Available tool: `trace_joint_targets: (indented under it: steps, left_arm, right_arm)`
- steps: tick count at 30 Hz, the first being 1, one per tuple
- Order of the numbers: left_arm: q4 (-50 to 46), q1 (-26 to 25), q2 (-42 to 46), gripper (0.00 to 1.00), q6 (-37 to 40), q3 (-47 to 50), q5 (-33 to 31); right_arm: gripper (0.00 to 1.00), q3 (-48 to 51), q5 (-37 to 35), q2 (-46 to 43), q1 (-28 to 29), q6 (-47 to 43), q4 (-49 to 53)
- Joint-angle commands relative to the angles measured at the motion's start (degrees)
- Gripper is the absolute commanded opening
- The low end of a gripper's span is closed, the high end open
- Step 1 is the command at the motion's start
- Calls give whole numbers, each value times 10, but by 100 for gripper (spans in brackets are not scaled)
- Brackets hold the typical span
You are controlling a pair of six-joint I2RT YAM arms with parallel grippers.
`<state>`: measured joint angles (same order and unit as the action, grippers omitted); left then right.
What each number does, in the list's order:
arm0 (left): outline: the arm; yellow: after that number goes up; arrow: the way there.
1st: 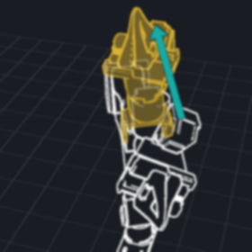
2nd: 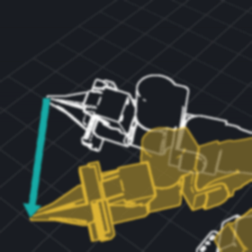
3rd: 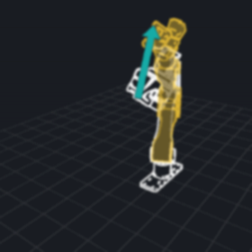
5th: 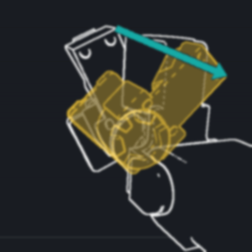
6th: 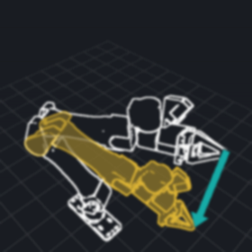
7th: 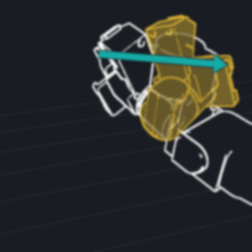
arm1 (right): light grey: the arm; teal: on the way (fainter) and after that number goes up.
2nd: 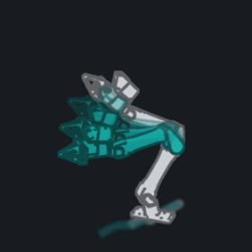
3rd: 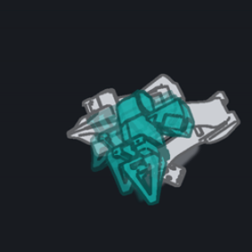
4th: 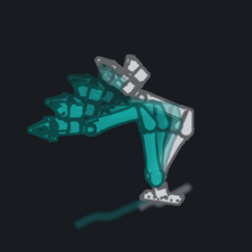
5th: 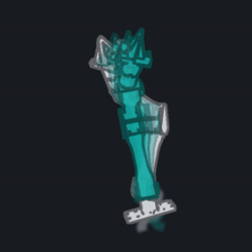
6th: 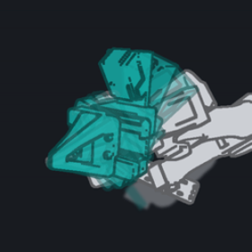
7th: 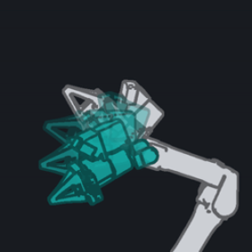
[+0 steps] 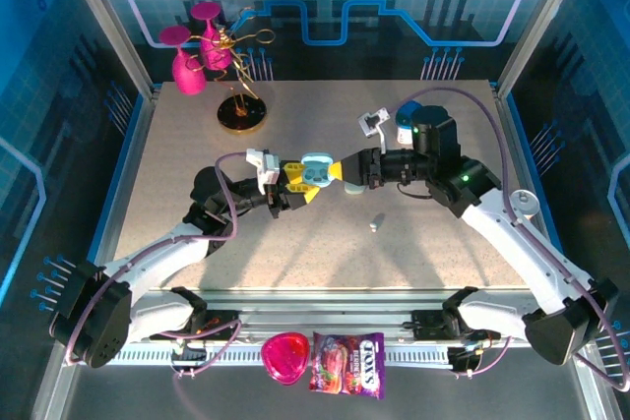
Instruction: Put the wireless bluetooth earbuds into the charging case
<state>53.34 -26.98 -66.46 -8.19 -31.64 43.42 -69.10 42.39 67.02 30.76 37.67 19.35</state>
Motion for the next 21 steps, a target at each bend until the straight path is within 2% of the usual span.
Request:
trace_joint_targets:
  steps: [1, 21]
  left_arm:
    - [31, 2, 4, 31, -13, 8, 18]
    - [32, 2, 4, 31, -22, 4, 24]
  right_arm:
    - [14, -22, -14, 7, 11, -19, 17]
    - [14, -10, -33, 5, 17, -15, -18]
